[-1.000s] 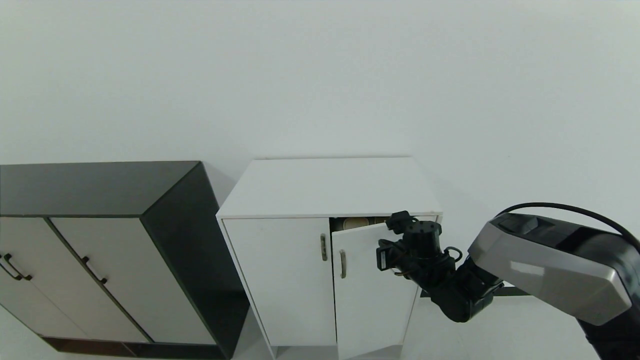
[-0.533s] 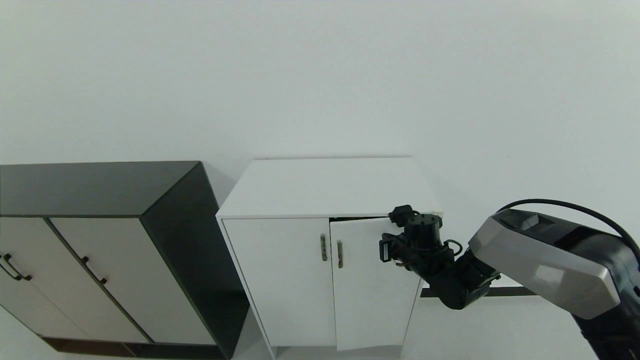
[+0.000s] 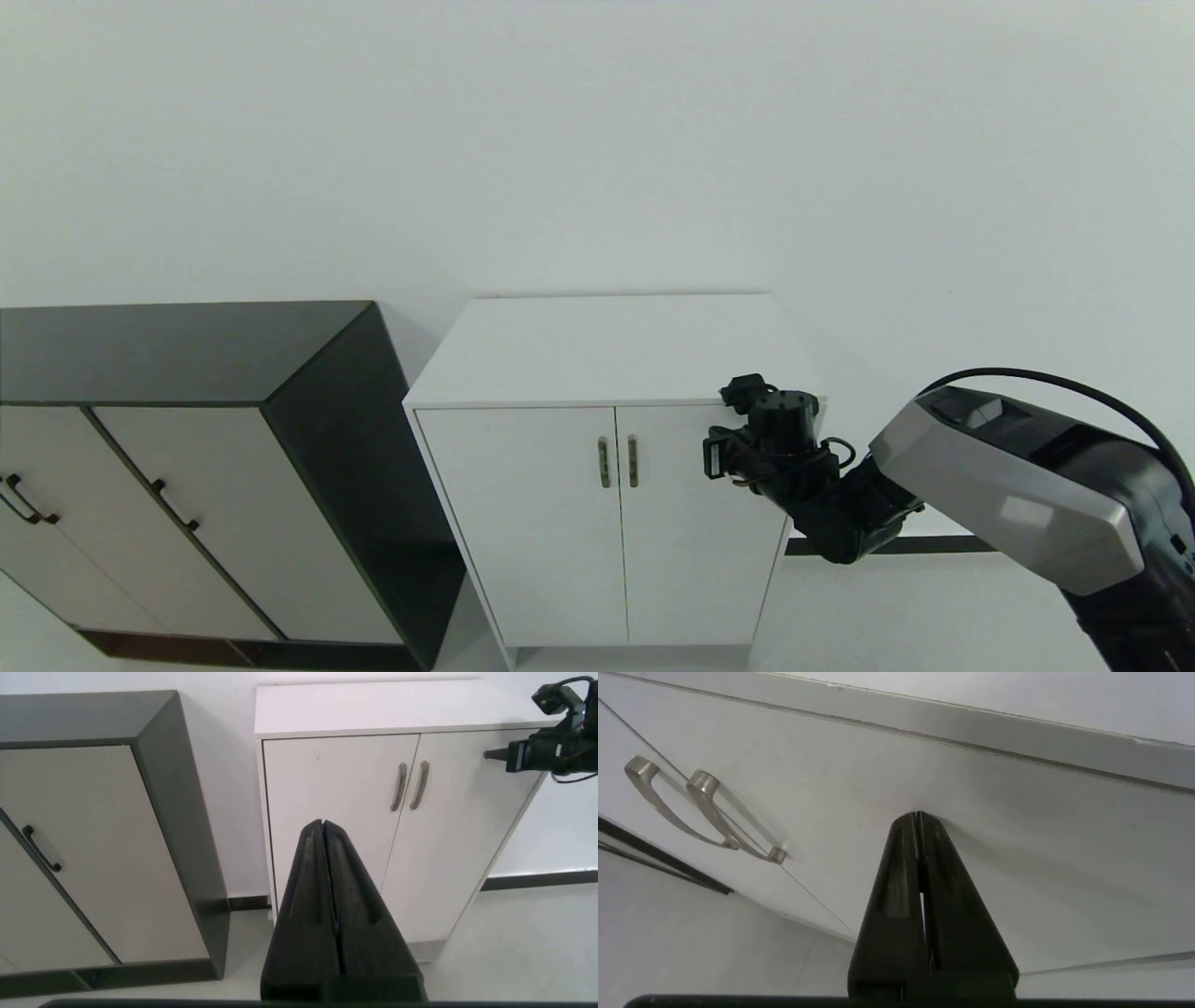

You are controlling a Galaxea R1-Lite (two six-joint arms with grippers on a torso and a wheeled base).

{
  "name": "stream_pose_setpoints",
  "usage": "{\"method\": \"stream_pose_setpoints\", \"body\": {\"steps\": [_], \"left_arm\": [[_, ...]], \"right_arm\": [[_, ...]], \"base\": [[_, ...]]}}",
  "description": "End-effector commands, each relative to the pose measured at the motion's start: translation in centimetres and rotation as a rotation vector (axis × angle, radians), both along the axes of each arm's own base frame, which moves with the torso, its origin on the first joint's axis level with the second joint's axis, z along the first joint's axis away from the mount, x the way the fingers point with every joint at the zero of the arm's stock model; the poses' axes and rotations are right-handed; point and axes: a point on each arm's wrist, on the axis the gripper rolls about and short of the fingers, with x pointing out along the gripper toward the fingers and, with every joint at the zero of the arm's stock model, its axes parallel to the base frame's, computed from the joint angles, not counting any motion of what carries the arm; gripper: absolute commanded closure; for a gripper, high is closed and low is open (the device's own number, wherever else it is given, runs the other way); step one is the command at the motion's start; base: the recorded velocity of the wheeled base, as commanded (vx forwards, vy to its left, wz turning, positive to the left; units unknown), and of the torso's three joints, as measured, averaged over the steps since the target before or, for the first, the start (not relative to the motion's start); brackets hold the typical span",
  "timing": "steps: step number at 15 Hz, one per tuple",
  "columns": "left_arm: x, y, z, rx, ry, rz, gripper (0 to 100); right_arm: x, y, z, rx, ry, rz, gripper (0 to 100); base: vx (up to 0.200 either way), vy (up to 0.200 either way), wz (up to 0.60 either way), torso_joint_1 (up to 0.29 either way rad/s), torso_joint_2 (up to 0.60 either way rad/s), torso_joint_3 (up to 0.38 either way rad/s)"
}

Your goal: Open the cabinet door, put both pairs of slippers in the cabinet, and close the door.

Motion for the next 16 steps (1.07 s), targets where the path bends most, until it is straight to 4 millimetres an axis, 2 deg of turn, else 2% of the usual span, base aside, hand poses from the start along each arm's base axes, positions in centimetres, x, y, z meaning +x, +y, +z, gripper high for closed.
{"method": "stream_pose_setpoints", "body": {"steps": [1, 3, 6, 9, 13, 16], "left_arm": [[0.0, 0.0, 0.0, 0.000, 0.000, -0.001, 100], [0.0, 0.0, 0.0, 0.000, 0.000, -0.001, 100], [0.0, 0.0, 0.0, 0.000, 0.000, -0.001, 100], [0.0, 0.0, 0.0, 0.000, 0.001, -0.001, 100], [0.0, 0.0, 0.0, 0.000, 0.000, 0.001, 100], [0.0, 0.0, 0.0, -0.001, 0.000, 0.001, 100]], "right_arm": [[0.0, 0.1, -0.1, 0.000, 0.000, 0.001, 100], [-0.1, -0.1, 0.0, 0.000, 0.000, -0.004, 100], [-1.7, -0.6, 1.1, -0.003, 0.013, 0.002, 100], [-5.0, -1.7, 2.7, -0.014, 0.033, 0.013, 100], [-10.5, -4.0, 5.5, -0.022, 0.041, 0.031, 100], [-15.1, -6.9, 6.9, -0.052, 0.059, -0.035, 100]], "base": [[0.000, 0.000, 0.00, 0.000, 0.00, 0.000], [0.000, 0.000, 0.00, 0.000, 0.00, 0.000], [0.000, 0.000, 0.00, 0.000, 0.00, 0.000], [0.000, 0.000, 0.00, 0.000, 0.00, 0.000], [0.000, 0.000, 0.00, 0.000, 0.00, 0.000], [0.000, 0.000, 0.00, 0.000, 0.00, 0.000]]}}
